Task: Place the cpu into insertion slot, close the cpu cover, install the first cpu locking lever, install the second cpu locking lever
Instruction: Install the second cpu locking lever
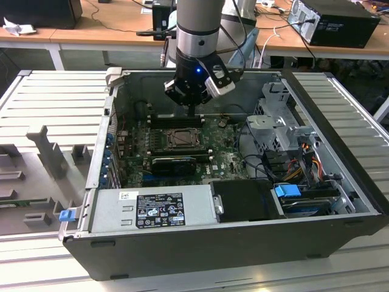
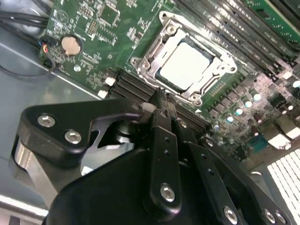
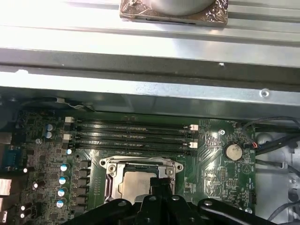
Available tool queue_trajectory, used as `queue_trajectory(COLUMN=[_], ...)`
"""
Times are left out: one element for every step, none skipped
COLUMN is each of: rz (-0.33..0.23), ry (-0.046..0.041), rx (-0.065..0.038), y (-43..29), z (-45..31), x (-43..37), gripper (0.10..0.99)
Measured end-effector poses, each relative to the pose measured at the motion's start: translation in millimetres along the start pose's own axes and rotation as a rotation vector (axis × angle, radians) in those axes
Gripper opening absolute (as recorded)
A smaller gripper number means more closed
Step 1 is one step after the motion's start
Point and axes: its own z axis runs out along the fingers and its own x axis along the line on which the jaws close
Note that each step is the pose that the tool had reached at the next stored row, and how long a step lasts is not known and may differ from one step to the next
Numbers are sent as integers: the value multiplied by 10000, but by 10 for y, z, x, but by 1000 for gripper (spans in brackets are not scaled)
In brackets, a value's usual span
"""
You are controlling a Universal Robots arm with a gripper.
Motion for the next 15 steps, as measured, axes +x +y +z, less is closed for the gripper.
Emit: queue_trajectory(rz=[0,1,1,0,0,0,1,2,4,10,9,-10,-20,-30,-40], ry=[0,1,1,1,1,2,8,12,28,81,128,142,144,147,149], rx=[1,3,2,2,2,2,2,2,3,0,-6,-3,-4,-4,-2], y=[-13,-30,-57,-72,-112,-151,-197,-232,-277,-341,-376,-389,-392,-397,-414], z=[-2,-5,-8,-10,-14,-18,-21,-23,-21,-8,27,51,70,92,110], x=[0,2,3,4,8,12,16,19,22,26,28,30,30,32,36], gripper=[106,106,106,106,106,106,106,106,106,106,106,106,106,106,106])
